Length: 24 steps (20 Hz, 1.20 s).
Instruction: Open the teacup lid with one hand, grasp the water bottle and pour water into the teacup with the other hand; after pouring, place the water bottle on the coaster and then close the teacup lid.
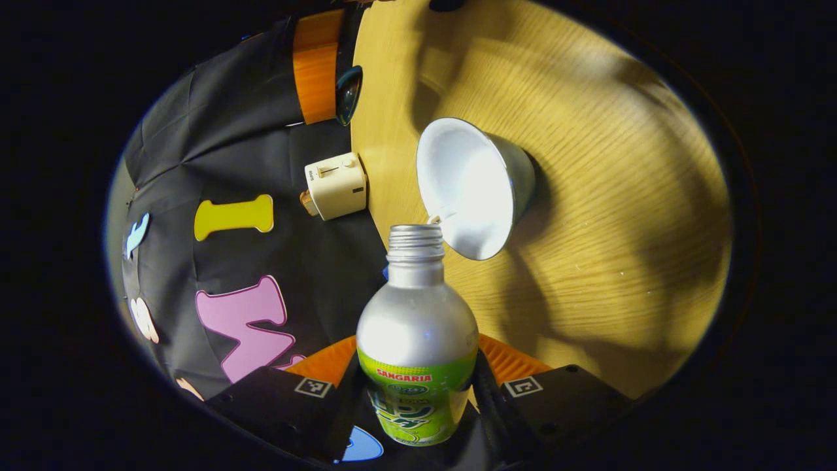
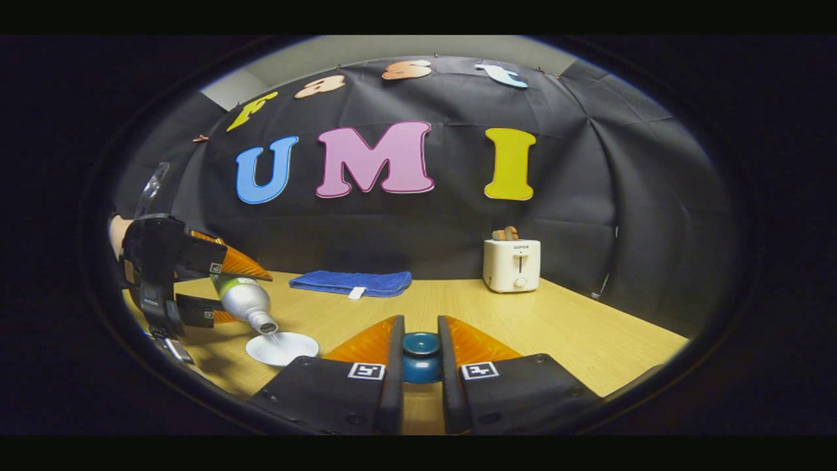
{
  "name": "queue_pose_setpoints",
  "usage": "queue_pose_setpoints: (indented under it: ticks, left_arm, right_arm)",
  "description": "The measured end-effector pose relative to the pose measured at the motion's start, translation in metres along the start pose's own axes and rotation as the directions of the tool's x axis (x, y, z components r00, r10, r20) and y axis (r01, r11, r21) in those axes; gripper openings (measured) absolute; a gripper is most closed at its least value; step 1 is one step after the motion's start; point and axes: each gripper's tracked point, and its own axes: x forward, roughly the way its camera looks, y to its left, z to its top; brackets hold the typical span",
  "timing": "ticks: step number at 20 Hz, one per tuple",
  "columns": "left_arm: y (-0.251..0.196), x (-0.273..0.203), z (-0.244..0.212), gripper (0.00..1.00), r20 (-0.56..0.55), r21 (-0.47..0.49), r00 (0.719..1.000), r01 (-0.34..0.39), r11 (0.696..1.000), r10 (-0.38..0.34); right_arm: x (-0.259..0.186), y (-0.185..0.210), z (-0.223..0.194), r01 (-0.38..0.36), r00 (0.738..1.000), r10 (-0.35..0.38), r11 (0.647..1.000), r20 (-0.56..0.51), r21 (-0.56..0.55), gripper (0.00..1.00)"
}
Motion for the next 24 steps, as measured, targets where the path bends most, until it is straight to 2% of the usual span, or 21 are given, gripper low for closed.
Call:
queue_pose_setpoints:
  ticks: [15, 24]
  left_arm:
    - [0.017, -0.006, -0.009, 0.82, -0.043, 0.168, 0.999, -0.006, 0.986, 0.013]
    - [0.028, -0.007, -0.007, 0.82, -0.055, 0.227, 0.998, -0.003, 0.974, 0.016]
  right_arm:
    - [-0.001, 0.007, 0.0, -0.036, 0.999, 0.036, 0.999, -0.001, 0.0, 0.28]
    - [0.0, 0.007, 0.0, -0.04, 0.999, 0.04, 0.999, -0.001, 0.0, 0.28]
